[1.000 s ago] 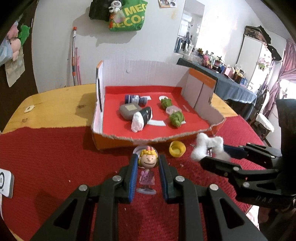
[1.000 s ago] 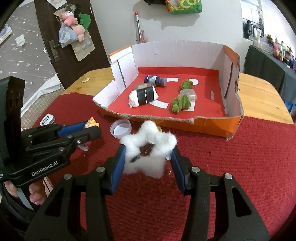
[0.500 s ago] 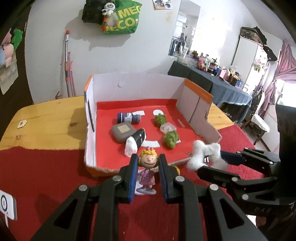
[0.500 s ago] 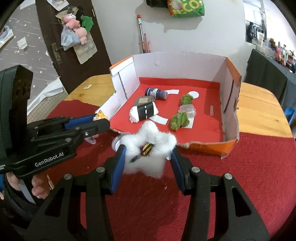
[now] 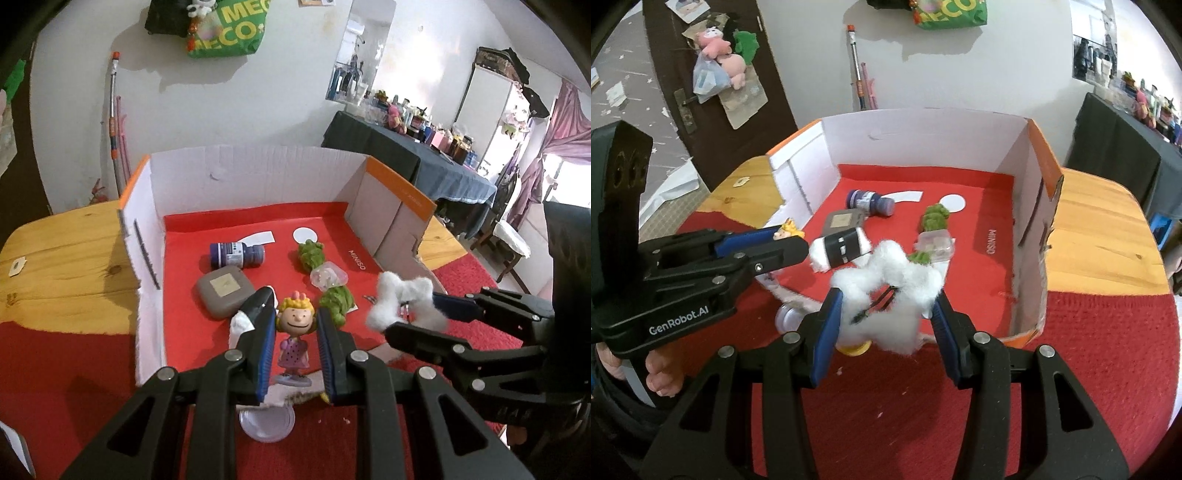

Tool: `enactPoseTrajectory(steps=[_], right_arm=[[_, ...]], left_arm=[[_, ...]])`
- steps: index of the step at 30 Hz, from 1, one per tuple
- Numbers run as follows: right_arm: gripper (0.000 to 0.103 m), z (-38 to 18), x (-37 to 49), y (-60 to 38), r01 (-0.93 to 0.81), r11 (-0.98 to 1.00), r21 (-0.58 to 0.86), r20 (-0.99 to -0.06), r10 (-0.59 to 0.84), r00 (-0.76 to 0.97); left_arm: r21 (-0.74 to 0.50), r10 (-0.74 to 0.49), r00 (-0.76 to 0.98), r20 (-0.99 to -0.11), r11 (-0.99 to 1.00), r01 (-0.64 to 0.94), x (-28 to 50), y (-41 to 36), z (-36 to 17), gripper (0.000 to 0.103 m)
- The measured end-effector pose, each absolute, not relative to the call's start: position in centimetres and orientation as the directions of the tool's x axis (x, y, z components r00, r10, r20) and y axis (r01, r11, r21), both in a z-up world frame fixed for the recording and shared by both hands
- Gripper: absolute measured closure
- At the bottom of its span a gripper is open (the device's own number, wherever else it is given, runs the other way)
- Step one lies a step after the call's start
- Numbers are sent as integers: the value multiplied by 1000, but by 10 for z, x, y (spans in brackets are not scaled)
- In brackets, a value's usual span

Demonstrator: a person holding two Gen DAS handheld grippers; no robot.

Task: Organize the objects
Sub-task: 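Carry the pink doll and white star into the box with both grippers, then lower the doll and star onto the box floor and open both grippers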

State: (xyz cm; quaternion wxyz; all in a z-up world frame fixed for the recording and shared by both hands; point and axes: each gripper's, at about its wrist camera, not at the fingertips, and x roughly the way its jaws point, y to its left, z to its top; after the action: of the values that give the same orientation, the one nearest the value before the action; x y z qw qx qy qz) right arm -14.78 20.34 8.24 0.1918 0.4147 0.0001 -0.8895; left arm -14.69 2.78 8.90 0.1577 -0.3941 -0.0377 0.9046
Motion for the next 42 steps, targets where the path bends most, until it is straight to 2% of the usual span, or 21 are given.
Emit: enactPoseTrajectory(steps=[12, 21, 28, 31, 42], right_arm=[[57, 66, -181, 213, 283, -956, 80, -794, -232, -562], [57, 47, -195, 209, 273, -960, -54, -834, -107, -542], [57, 40, -201, 201, 306, -952, -29, -846, -140, -515], [57, 41, -203, 200, 320, -947, 29, -845, -194, -497], [57, 34, -209, 202, 319, -941, 113, -855, -255, -451]], left_arm=[[-196, 335, -549, -766, -935, -296, -177, 47, 60, 80], [-175, 299, -499, -814, -944, -280, -188, 46, 36, 80], [-170, 283, -501, -818, -950, -261, -189, 36, 34, 80], [-162, 272, -507, -818, -954, -251, -189, 31, 35, 80], [-154, 255, -510, -822, -960, -232, -194, 23, 32, 80]])
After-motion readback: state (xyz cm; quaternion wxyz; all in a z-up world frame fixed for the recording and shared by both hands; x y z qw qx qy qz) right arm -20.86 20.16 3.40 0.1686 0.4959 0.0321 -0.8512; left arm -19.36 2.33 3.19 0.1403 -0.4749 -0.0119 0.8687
